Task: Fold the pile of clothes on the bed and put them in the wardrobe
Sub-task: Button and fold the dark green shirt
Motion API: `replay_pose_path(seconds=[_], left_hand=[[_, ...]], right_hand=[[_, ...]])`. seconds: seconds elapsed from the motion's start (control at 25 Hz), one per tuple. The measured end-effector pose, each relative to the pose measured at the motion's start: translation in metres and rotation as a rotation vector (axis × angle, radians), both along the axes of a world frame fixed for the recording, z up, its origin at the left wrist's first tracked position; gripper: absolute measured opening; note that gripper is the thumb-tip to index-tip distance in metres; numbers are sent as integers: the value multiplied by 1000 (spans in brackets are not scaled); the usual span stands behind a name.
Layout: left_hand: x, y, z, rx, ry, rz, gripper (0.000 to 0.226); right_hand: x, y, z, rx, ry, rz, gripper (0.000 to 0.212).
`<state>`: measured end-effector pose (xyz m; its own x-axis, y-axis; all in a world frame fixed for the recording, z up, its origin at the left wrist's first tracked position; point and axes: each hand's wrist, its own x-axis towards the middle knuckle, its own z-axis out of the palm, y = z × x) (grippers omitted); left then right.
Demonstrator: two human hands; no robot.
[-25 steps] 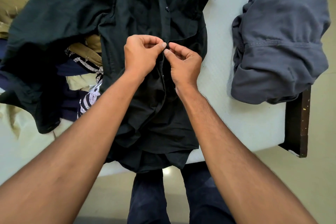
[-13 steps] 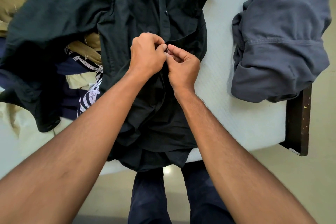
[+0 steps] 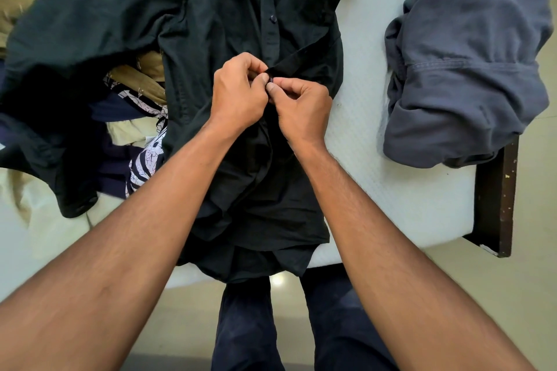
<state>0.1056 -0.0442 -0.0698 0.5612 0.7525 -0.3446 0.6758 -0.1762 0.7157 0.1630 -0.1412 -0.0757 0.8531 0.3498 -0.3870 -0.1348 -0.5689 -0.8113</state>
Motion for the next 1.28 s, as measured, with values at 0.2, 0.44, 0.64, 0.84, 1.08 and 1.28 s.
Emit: replay_pose_path(seconds=[0.2,0.44,0.64,0.84,1.08,1.28], left_hand=[[-2,4,4,-84,-49,-11,17],[2,14,6,-181,-14,62,5],[10,10,5,-148,89,122,12],[10,14,2,-295,21,306,19],[2,15,2,-277,-72,156,31],[5,16,0,-278,-54,164,15]], right_hand=[[1,2,4,-45,-49,27,10],[-2,9,2,-30,-143,27,7],[-7,6,-5,-29,-128,-24,5],[-7,7,-8,39,-102,-28,6],[11,-2,-6,-15,-137,261,7],[25,5,-8,-10,-75,188,3]])
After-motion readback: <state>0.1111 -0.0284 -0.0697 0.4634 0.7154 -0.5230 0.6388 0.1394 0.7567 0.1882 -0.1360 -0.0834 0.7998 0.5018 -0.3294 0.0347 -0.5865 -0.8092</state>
